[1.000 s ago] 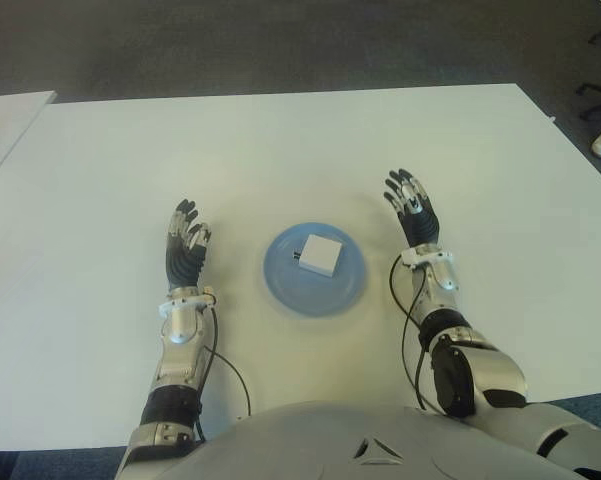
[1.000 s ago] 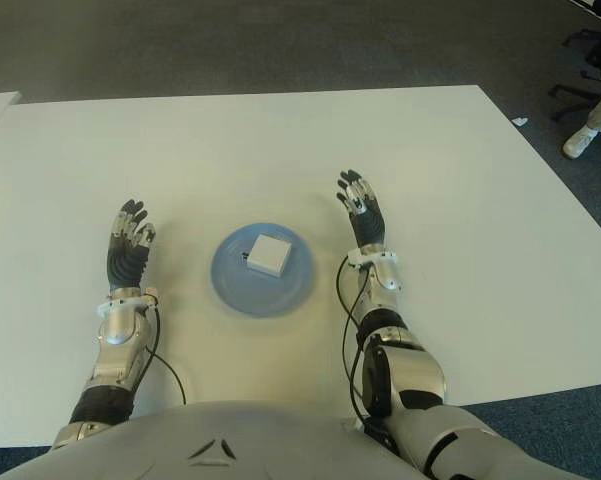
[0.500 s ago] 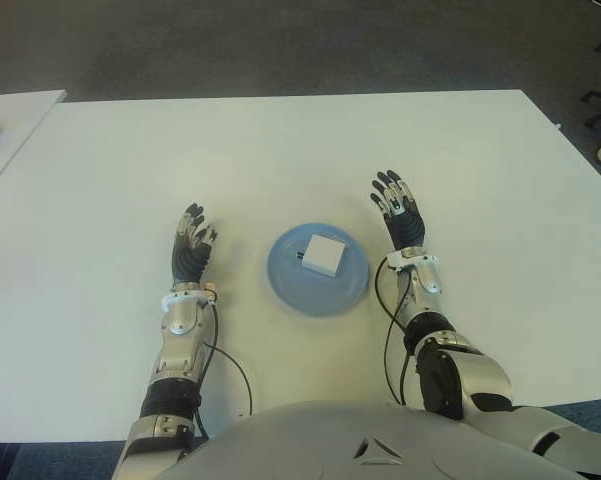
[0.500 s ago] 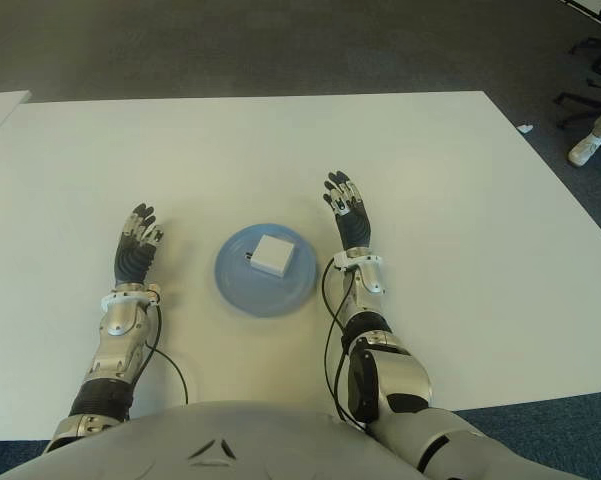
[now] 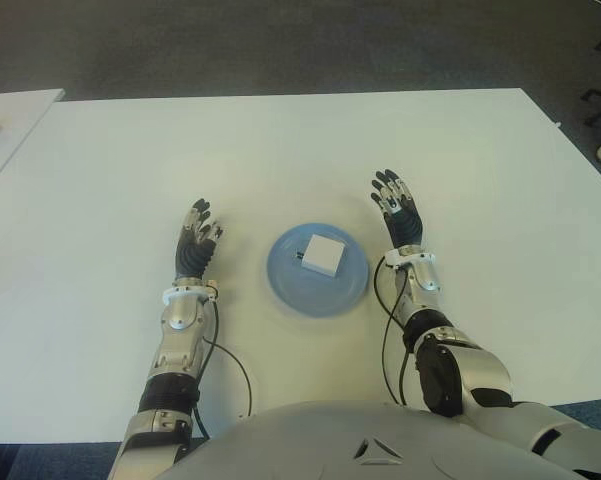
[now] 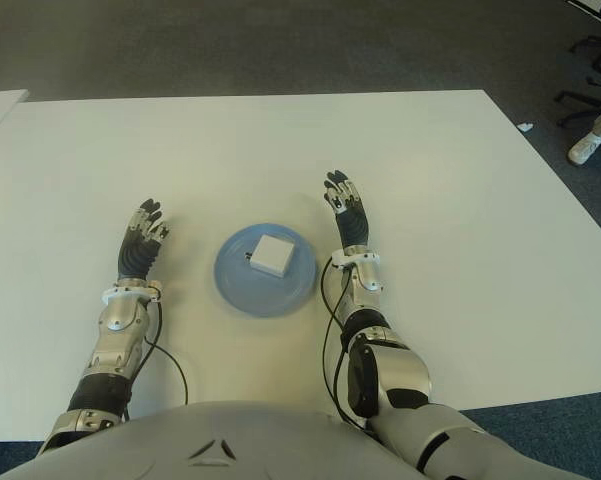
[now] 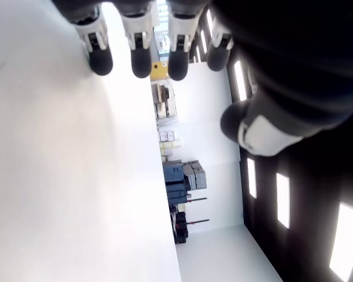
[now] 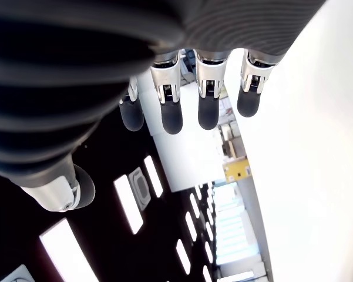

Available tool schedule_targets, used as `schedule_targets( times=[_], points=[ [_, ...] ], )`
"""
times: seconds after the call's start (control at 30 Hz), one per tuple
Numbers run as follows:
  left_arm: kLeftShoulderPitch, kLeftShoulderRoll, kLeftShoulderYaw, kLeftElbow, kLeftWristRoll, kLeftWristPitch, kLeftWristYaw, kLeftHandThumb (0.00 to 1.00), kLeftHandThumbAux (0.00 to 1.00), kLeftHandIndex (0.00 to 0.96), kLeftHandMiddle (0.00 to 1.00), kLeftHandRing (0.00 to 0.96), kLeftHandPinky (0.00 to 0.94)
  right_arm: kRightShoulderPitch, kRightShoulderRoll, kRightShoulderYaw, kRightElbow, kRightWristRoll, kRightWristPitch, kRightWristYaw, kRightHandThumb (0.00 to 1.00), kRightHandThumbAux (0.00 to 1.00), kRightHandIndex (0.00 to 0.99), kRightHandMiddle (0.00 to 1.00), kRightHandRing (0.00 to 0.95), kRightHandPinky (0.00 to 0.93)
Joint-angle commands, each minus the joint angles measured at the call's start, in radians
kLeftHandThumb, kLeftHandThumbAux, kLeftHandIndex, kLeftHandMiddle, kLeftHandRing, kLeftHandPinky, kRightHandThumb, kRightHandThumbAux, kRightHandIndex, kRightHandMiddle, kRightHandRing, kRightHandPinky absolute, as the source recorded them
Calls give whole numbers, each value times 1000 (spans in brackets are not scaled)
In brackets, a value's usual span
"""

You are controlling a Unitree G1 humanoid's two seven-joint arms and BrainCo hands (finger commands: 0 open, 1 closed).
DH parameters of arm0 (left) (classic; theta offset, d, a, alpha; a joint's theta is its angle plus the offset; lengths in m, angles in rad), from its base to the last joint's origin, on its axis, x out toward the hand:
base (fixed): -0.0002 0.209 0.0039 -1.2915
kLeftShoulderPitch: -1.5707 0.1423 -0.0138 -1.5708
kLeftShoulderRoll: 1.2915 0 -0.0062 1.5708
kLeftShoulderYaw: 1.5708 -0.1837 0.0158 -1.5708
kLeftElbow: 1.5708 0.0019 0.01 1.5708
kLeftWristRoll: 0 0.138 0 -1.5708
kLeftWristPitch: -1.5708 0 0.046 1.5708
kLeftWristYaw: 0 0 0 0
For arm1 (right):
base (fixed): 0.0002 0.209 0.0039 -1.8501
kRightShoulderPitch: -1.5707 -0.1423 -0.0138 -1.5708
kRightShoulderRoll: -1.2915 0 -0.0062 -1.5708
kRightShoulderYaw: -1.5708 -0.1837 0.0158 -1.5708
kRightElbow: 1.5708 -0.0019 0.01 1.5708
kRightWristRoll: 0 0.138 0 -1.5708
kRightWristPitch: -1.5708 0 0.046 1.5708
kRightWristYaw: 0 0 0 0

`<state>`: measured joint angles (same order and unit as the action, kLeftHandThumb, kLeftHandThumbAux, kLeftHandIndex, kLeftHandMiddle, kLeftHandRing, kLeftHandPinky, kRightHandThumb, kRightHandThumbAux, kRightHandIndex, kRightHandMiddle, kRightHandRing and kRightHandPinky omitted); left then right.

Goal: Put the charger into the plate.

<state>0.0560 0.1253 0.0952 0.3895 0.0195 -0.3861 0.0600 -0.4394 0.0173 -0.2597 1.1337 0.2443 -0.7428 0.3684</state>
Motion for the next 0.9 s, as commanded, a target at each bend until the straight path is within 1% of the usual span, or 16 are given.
schedule_targets(
  times=[0.03,0.23,0.43,0.57,0.7,0.77,0.9],
  points=[
    [3,11,-9,-2,7,-5,-27,192,606,75,102,92,99,71,15,-8,50,-7,1,-4,246,491,127,150,98,80],
    [-1,5,-5,1,1,1,-40,184,612,75,105,98,104,75,6,-6,48,-20,0,-9,257,484,125,151,97,83],
    [17,-16,-17,-16,9,-19,-38,177,607,70,99,95,103,78,-4,-6,47,-29,0,-16,258,482,124,158,101,85],
    [59,-49,-39,-35,14,-57,-33,186,601,72,94,92,105,80,-12,-10,47,-28,1,-11,261,482,125,163,104,92],
    [81,-63,-51,-49,12,-78,-35,211,587,80,96,94,112,81,-16,-15,46,-22,3,-3,267,481,127,169,110,97],
    [114,-77,-67,-77,17,-92,-37,217,583,82,97,95,115,83,-19,-19,44,-19,2,1,268,478,127,171,111,96],
    [159,-100,-91,-117,27,-106,-28,232,569,88,101,97,116,85,-24,-25,40,-15,1,0,268,474,124,173,110,82]
  ],
)
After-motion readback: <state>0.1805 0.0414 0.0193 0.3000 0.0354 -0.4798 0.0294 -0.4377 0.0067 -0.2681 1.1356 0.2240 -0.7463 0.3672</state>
